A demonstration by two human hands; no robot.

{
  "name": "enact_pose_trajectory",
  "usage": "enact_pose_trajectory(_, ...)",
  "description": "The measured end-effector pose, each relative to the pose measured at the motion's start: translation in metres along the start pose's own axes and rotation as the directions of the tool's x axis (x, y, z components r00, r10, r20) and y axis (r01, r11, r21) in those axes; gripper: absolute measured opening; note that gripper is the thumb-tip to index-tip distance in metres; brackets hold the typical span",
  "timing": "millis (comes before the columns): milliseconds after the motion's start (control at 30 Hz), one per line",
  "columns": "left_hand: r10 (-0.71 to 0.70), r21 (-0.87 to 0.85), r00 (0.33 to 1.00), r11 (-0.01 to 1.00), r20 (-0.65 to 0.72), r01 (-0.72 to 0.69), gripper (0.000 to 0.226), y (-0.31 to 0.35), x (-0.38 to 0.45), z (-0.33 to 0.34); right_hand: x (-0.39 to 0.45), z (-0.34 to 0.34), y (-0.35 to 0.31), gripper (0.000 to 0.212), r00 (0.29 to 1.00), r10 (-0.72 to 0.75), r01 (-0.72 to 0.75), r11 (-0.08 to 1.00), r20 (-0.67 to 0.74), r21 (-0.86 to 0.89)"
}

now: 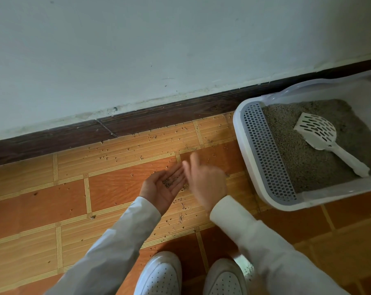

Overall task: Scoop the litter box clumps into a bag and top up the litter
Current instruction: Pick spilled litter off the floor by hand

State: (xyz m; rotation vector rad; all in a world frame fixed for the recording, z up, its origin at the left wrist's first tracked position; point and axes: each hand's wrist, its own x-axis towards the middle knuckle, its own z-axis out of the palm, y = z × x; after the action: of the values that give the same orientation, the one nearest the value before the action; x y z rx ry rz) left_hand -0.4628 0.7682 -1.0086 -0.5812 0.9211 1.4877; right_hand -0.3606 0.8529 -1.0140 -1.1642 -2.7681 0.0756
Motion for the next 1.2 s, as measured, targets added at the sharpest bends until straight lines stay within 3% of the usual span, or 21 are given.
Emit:
enact_pose_trajectory(133, -0.043, -0.013, 0.997, 0.999, 0.060, 0.044, 0.040, 0.003, -0.004, -0.001, 0.018, 0.007, 0.049, 0.030, 0.981, 0.194, -0.188, 0.964, 0.015, -0.186)
enact_pose_trajectory(333, -0.049, -0.009, 0.996, 0.999, 0.079, 0.050, 0.040, 0.002, -0.006, -0.002, 0.033, 0.023, 0.051, 0.033, 0.946, 0.296, -0.220, 0.883, 0.129, -0.415)
enact_pose_trajectory(567, -0.045, -0.028, 0.996, 0.998, 0.080, 0.047, 0.041, 0.004, -0.008, -0.007, 0.041, 0.027, 0.053, 0.021, 0.936, 0.293, -0.188, 0.883, 0.193, -0.430)
enact_pose_trajectory(733, -0.054, -0.027, 0.995, 0.998, 0.089, 0.056, 0.041, 0.003, -0.007, -0.005, 0.030, 0.032, 0.056, 0.014, 0.984, 0.116, -0.042, 0.889, 0.137, -0.455)
enact_pose_trajectory(867, -0.058, -0.015, 0.994, 0.998, 0.095, 0.060, 0.041, 0.002, -0.006, -0.001, 0.028, 0.021, 0.054, 0.018, 0.996, 0.062, -0.033, 0.919, 0.062, -0.393)
enact_pose_trajectory(1067, -0.029, 0.021, 0.998, 0.999, 0.052, 0.028, 0.038, -0.003, -0.004, 0.000, -0.006, -0.006, 0.001, 0.024, 0.995, -0.098, 0.098, 0.995, 0.013, 0.002)
enact_pose_trajectory(1200, -0.025, 0.029, 0.998, 0.999, 0.056, 0.024, 0.041, -0.004, -0.005, -0.001, -0.006, -0.005, 0.002, 0.028, 0.998, 0.057, -0.057, 0.998, -0.012, 0.033)
